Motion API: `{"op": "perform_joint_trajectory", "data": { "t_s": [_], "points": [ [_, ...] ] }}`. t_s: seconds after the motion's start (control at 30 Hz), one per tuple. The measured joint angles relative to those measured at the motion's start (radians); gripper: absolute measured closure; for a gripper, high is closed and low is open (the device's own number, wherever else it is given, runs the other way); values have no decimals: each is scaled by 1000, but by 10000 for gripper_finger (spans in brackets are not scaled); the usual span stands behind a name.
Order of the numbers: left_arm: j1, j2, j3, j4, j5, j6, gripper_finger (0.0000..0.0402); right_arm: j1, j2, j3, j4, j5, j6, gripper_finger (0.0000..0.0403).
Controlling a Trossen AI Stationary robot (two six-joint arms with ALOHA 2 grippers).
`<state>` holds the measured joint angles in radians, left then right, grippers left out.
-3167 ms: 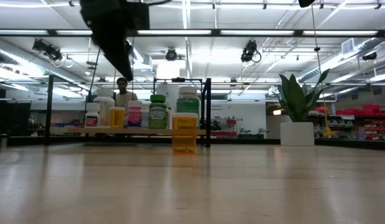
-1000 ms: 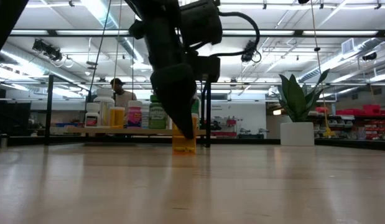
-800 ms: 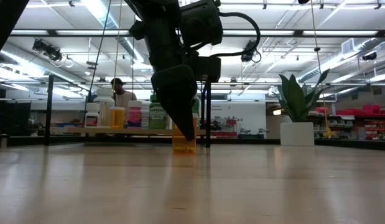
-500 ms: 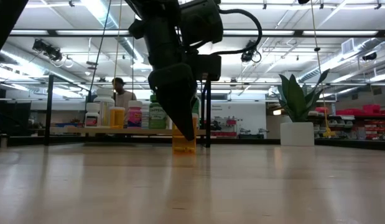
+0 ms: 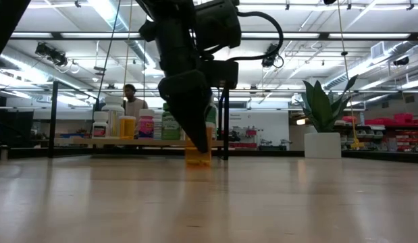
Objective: Pick and place medicine bottles onto shelf by color
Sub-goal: Put the orange pill bottle on the shelf
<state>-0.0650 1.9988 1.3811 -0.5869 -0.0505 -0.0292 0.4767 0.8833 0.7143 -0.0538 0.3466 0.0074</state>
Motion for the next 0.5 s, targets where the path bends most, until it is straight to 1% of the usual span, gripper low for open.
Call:
{"op": "perform_joint_trajectory", "data": {
  "t_s": [0.13,0.33,0.5],
  "points": [
    [2,-2,1,-21,0,0,204,0,0,0,0,0,0,50],
    [5,-14,0,-66,-2,13,196,0,0,0,-11,0,9,50],
    [20,-73,0,-112,-13,12,208,1,0,0,-16,0,20,50]
  ]
}}
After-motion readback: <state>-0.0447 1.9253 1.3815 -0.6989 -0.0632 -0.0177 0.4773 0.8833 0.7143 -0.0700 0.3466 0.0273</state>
